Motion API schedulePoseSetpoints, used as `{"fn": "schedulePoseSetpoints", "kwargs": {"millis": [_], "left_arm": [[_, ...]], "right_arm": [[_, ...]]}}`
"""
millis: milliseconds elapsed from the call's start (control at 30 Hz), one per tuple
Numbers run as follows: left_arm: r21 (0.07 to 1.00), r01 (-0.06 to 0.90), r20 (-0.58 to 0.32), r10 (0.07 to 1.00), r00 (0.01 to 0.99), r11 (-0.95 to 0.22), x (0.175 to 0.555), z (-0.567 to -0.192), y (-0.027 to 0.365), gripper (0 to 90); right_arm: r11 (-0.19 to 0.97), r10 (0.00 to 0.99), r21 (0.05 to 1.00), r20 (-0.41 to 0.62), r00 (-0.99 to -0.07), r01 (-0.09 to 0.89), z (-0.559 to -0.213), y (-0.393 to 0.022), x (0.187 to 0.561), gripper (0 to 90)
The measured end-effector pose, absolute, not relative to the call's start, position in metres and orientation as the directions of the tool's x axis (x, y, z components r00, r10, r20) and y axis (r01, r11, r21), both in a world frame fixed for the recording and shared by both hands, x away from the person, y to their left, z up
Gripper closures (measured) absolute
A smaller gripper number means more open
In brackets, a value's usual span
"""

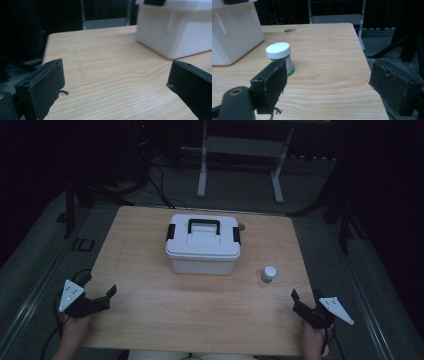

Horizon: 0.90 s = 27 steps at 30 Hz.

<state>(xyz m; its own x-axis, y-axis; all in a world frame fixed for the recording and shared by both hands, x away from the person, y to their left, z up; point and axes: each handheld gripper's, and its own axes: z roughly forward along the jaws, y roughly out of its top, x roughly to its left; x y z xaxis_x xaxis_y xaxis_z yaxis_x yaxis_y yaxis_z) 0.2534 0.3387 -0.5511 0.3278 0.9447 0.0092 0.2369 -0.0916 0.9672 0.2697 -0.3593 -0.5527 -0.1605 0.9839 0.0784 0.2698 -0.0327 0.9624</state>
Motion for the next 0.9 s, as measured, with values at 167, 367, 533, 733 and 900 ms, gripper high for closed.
{"fn": "schedulePoseSetpoints", "kwargs": {"millis": [167, 367, 533, 733, 900], "left_arm": [[0.945, 0.324, -0.061, 0.946, 0.319, -0.049, 0.256, -0.547, 0.343, 0.8], [0.937, 0.349, -0.124, 0.914, 0.385, -0.020, 0.260, -0.546, 0.347, 0.8], [0.935, 0.354, -0.132, 0.899, 0.417, -0.027, 0.265, -0.544, 0.347, 9.3], [0.930, 0.363, -0.123, 0.877, 0.465, -0.063, 0.273, -0.542, 0.342, 30.3], [0.927, 0.367, -0.122, 0.863, 0.490, -0.077, 0.282, -0.539, 0.336, 43.9]], "right_arm": [[-0.038, 0.982, 0.947, 0.094, -0.162, 0.319, -0.550, -0.359, 0.271, 11.9], [0.008, 0.964, 0.939, 0.083, -0.251, 0.343, -0.542, -0.354, 0.273, 14.4], [0.029, 0.953, 0.934, 0.081, -0.291, 0.355, -0.531, -0.344, 0.281, 32.4], [0.043, 0.947, 0.944, 0.066, -0.316, 0.327, -0.520, -0.329, 0.294, 56.7], [0.084, 0.932, 0.942, 0.041, -0.360, 0.325, -0.515, -0.316, 0.303, 68.7]]}}
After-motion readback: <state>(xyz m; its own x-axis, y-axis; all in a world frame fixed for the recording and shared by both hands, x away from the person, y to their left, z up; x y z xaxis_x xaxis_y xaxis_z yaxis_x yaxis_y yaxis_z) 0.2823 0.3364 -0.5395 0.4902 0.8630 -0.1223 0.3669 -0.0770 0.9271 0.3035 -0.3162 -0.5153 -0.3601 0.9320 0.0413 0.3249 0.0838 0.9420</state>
